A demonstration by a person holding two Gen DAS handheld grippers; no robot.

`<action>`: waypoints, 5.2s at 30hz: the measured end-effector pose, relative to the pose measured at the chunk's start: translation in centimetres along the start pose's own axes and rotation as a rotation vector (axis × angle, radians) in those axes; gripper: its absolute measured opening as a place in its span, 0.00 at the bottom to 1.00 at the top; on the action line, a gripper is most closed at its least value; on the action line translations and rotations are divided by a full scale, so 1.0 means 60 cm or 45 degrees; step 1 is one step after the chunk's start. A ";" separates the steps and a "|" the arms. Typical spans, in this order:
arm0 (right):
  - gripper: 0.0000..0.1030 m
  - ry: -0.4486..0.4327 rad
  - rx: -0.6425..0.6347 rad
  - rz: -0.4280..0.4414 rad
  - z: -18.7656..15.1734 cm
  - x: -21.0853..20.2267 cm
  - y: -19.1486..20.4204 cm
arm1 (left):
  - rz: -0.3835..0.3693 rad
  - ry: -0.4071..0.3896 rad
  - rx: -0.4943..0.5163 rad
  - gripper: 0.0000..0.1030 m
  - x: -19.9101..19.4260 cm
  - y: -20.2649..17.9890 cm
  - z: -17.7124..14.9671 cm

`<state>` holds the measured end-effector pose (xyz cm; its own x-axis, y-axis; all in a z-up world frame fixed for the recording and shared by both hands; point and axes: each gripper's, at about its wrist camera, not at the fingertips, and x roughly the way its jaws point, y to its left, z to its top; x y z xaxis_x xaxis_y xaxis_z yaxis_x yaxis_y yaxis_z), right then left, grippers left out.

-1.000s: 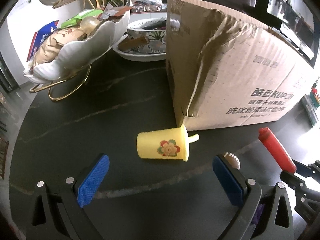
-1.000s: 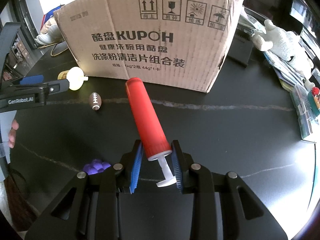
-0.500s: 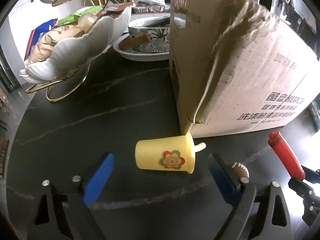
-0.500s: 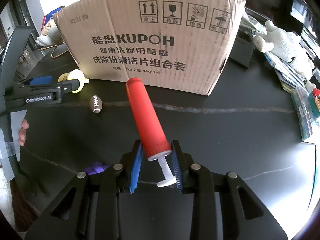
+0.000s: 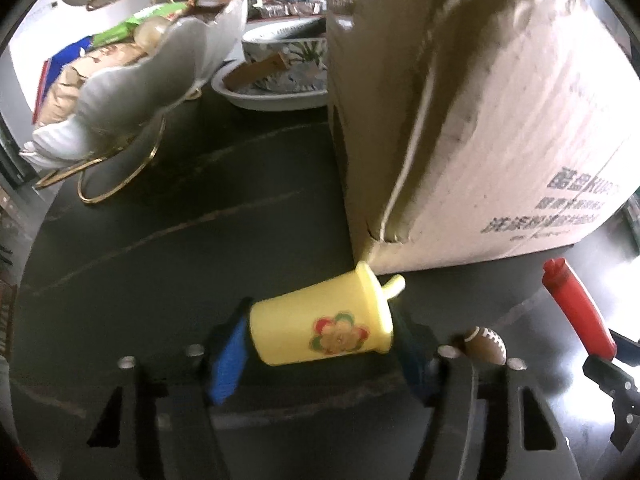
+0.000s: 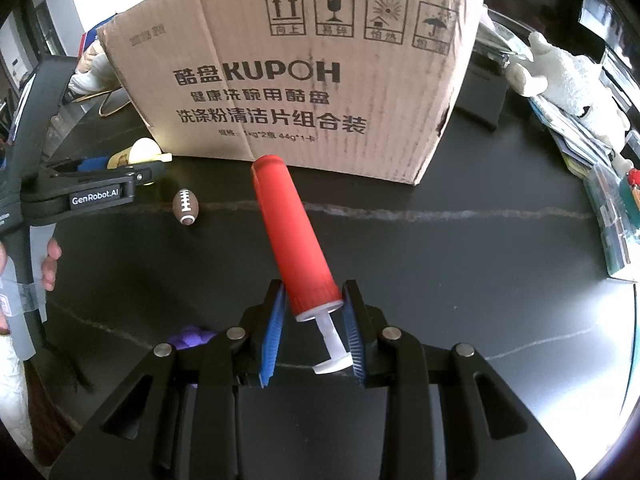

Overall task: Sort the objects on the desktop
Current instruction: 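Grasp the yellow popsicle toy with the left tool while the right tool holds the pump, then lift the popsicle toy with the left tool while the right tool lifts the pump, then carry the popsicle toy over the box with the left tool while the right tool carries the pump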

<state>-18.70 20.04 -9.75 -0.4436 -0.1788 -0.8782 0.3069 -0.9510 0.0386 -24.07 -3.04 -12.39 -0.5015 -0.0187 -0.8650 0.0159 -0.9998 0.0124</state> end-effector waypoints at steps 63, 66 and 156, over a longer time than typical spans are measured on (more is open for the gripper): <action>0.26 -0.123 0.013 -0.016 -0.021 -0.081 0.038 | -0.033 -0.185 0.048 0.58 -0.193 -0.029 -0.046; 0.26 -0.132 0.012 -0.018 -0.021 -0.088 0.039 | -0.034 -0.195 0.049 0.58 -0.201 -0.030 -0.048; 0.26 -0.350 -0.066 -0.121 0.097 -0.212 0.026 | -0.064 -0.353 0.108 0.58 -0.294 -0.066 0.071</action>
<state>-17.46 19.39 4.26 -0.6818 -0.1583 -0.7142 0.2929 -0.9537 -0.0681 -18.97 1.21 4.96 -0.7173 0.0412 -0.6955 -0.0814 -0.9964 0.0249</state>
